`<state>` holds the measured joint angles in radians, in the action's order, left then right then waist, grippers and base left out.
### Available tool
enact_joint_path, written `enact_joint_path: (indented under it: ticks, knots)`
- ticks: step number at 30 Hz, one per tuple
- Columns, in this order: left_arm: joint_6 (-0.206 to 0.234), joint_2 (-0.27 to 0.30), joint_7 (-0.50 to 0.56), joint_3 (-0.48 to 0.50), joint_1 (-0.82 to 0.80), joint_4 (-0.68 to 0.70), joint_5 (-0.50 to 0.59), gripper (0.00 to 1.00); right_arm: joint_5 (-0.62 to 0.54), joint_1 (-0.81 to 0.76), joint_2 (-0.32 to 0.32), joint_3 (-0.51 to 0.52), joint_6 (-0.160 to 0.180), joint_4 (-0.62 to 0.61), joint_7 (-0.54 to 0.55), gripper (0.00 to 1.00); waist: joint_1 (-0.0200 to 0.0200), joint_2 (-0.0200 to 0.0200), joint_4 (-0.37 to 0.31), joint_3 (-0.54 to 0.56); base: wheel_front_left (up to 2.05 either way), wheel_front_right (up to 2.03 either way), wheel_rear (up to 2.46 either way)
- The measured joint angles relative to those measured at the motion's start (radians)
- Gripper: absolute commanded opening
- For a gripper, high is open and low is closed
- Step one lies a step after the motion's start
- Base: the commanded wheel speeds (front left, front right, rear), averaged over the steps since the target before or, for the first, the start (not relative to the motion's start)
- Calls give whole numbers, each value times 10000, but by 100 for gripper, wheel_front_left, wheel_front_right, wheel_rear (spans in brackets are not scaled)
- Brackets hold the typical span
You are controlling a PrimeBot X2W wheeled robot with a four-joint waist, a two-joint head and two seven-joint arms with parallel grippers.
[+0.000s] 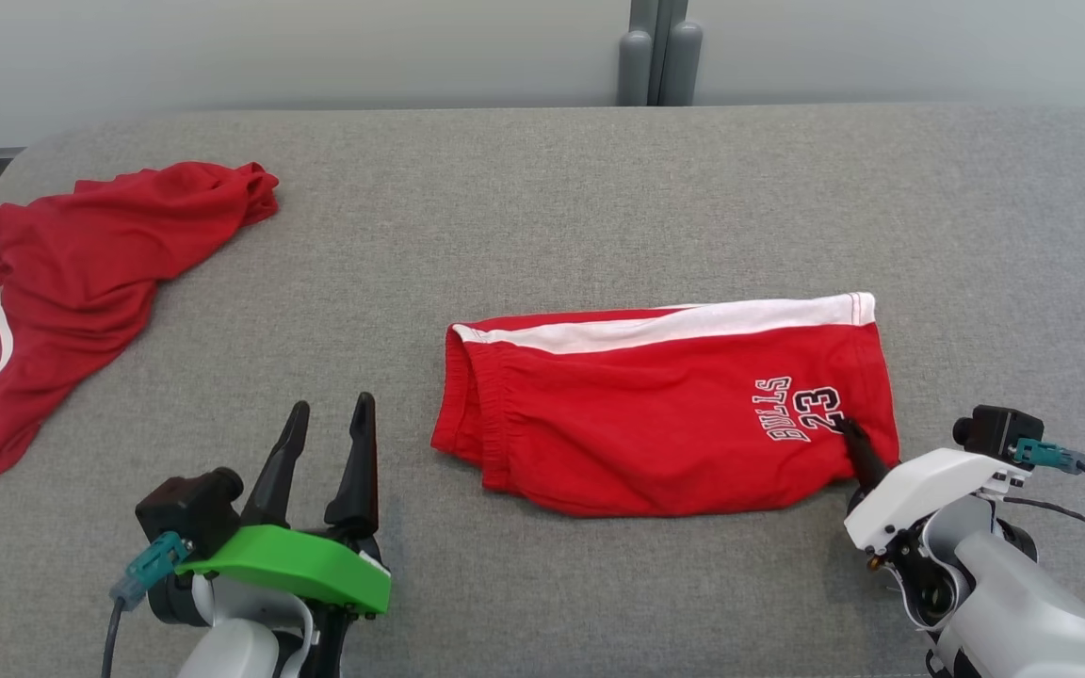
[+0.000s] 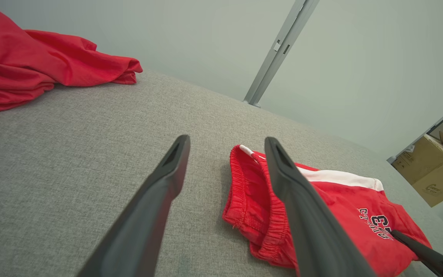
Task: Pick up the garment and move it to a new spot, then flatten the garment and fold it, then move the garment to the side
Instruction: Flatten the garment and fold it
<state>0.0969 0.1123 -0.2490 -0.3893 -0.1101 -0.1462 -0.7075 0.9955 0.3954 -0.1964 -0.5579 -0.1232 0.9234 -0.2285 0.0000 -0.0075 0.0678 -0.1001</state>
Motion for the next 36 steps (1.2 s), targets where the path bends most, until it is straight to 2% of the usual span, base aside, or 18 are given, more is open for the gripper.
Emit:
enact_joint_path:
  ticks: [14, 24, 29, 36]
  knots:
    - [15, 8, 15, -2, 108, 259, 0, 100, -662, 303, 27, -405, 0, -704, -102, 0, 0, 0, 108, 184, 0, 0, 0]
    - [17, -23, 19, -38, 291, 314, -2, 100, -1597, 897, 479, -1693, 0, -1480, -75, 0, 0, 0, 513, 405, 0, 0, 0]
    - [50, -59, 19, -52, 314, 334, -4, 100, -1921, 1109, 742, -2284, 0, -1645, 384, 0, 0, -1, 827, 493, 0, 0, 0]
    - [94, -100, 19, -59, 439, 336, -17, 100, -2111, 1406, 784, -2790, 0, -1584, 1112, 0, 0, 0, 1357, 620, 0, 0, 0]
